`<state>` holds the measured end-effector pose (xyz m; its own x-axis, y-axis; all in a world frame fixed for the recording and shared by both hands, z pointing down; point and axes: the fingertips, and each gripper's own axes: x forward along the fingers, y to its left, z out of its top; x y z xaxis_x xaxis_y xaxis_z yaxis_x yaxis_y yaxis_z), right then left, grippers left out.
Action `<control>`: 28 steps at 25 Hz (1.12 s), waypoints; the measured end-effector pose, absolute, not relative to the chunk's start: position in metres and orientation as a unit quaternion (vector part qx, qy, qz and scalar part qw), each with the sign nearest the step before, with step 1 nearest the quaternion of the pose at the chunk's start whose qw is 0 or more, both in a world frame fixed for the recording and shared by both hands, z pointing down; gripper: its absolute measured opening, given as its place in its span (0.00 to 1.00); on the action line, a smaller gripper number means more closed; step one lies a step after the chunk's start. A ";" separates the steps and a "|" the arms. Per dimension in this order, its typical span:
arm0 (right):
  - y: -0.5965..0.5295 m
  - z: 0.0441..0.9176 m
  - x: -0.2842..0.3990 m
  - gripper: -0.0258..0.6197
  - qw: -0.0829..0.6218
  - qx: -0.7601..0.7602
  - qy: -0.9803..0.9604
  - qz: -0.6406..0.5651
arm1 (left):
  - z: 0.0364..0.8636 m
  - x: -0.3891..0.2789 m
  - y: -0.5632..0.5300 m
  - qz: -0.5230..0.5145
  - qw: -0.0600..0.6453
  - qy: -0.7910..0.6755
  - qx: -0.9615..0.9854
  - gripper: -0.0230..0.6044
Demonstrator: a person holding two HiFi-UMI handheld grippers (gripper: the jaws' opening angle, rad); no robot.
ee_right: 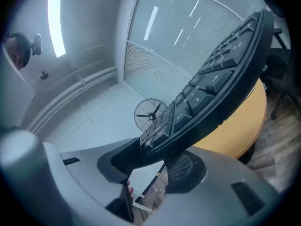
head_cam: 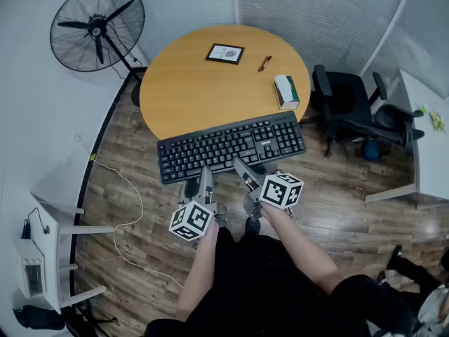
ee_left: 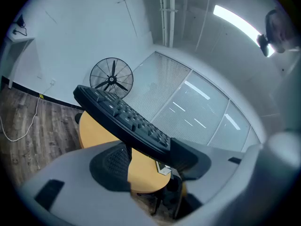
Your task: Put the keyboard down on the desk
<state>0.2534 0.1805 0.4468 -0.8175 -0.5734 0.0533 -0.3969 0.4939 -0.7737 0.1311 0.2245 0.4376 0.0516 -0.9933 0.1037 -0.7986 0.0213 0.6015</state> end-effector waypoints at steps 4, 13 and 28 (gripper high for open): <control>0.181 0.443 0.253 0.29 0.104 -0.282 0.863 -0.406 | 0.435 0.131 0.226 -0.187 0.265 -0.663 0.675 0.41; 0.184 0.437 0.254 0.30 0.104 -0.287 0.864 -0.402 | 0.432 0.132 0.227 -0.196 0.266 -0.657 0.678 0.42; 0.181 0.451 0.211 0.29 0.085 -0.261 0.863 -0.424 | 0.442 0.092 0.233 -0.192 0.267 -0.687 0.647 0.42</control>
<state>0.2106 0.1806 0.4507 -0.8493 -0.5226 0.0749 -0.3784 0.5037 -0.7766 0.0917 0.2332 0.4421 -0.0192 -0.9928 0.1186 -0.7873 0.0881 0.6103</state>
